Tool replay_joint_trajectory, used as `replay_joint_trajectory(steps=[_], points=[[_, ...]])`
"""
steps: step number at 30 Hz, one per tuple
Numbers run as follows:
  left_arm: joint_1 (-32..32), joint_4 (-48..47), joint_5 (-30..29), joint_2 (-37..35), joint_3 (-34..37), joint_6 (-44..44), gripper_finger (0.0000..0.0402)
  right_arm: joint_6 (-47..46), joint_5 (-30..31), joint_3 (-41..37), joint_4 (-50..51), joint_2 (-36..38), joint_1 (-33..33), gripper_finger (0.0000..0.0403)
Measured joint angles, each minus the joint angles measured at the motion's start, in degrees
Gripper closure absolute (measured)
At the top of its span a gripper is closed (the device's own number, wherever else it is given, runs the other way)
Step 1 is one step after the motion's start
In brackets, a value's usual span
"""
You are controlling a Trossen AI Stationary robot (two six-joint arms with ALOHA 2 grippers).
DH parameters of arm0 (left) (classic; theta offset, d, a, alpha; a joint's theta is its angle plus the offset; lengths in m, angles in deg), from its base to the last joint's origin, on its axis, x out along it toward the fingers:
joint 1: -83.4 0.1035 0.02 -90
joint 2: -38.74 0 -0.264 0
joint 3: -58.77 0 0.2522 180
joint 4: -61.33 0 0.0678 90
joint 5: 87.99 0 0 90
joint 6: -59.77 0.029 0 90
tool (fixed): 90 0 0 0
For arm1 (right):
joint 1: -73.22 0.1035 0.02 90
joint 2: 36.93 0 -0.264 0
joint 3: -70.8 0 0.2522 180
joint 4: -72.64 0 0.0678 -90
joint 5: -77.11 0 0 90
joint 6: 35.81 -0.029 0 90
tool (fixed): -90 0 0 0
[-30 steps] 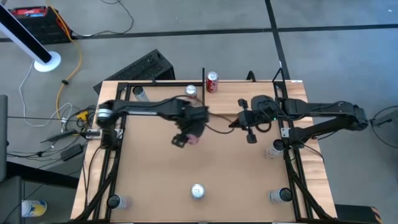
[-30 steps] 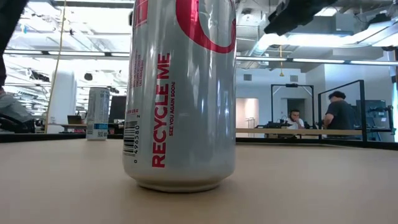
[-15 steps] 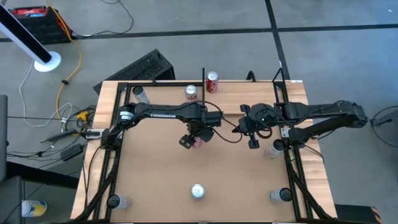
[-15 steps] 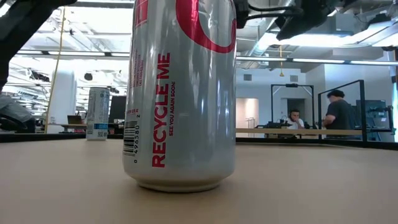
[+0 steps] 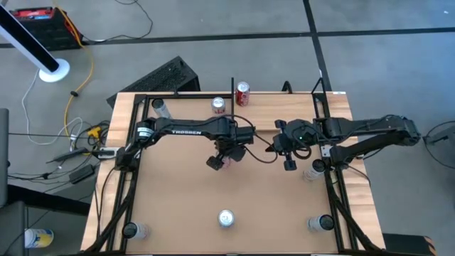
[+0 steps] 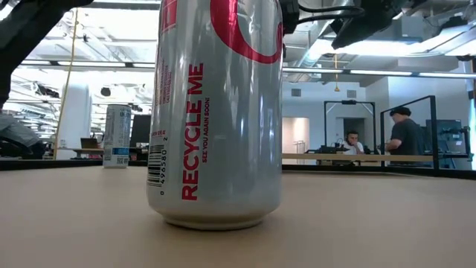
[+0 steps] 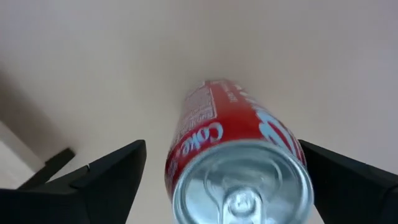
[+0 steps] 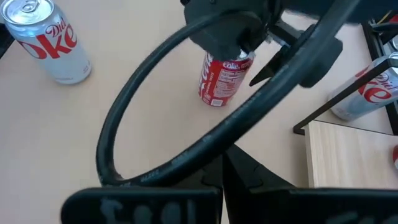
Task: Place canned beverage on shelf
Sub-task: Put the red soda can on the shelf aligned with the other red soda can
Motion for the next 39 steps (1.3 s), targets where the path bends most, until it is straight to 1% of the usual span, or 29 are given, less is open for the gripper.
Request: replay_joint_trajectory(steps=[5,10,13,16,17,19,21,22,26,29,31,33,36,39], points=[[0.10,-6.44,0.09,-0.73,-7.38,-1.66,0.0016,-0.01,2.27,0.00,0.25,0.03,-0.01,0.0382],[1.47,-16.42,1.06,-0.99,-15.88,-7.58,0.0016,-0.03,3.19,-0.04,1.20,0.92,-0.02,0.0382],[3.22,-19.72,-0.23,-3.78,-15.82,-12.29,0.0016,-0.02,3.19,-0.07,1.50,1.55,-0.02,0.0382],[5.61,-19.24,-1.57,-9.99,-11.93,-15.47,0.0015,0.00,3.82,-0.09,1.48,2.38,-0.55,0.0381],[6.55,-19.04,-1.60,-12.66,-9.80,-16.61,0.0015,0.02,3.80,-0.04,0.42,2.40,-0.89,0.0380],[8.21,-15.49,-1.23,-18.49,-3.90,-18.44,0.0015,0.02,3.78,-0.13,-1.30,2.12,-1.81,0.0378],[9.65,-9.69,-0.75,-25.67,4.81,-19.40,0.0015,0.30,2.94,-1.30,-7.47,1.21,-2.51,0.0377],[10.17,-6.16,-0.28,-29.45,9.78,-19.86,0.0015,0.94,1.44,-2.42,-11.30,0.80,-2.91,0.0376],[11.14,12.52,1.65,-46.15,31.88,-22.26,0.0015,3.38,-4.08,-7.17,-25.01,-2.46,-3.84,0.0376],[10.26,28.24,1.98,-56.90,47.14,-24.79,0.0015,3.92,-5.17,-7.88,-31.84,-5.78,-3.80,0.0374],[9.25,38.98,2.26,-62.83,55.76,-26.08,0.0015,3.94,-5.52,-7.78,-37.19,-8.31,-3.67,0.0369],[8.66,50.24,2.50,-67.73,63.73,-26.55,0.0015,3.92,-7.45,-7.78,-42.92,-11.35,-3.67,0.0359],[7.90,67.55,3.11,-72.18,74.46,-26.58,0.0015,2.15,-9.52,-7.74,-50.18,-16.73,-3.67,0.0331],[7.62,80.28,3.34,-74.34,82.81,-26.26,0.0015,1.08,-9.60,-5.89,-51.04,-21.30,-3.67,0.0286]])
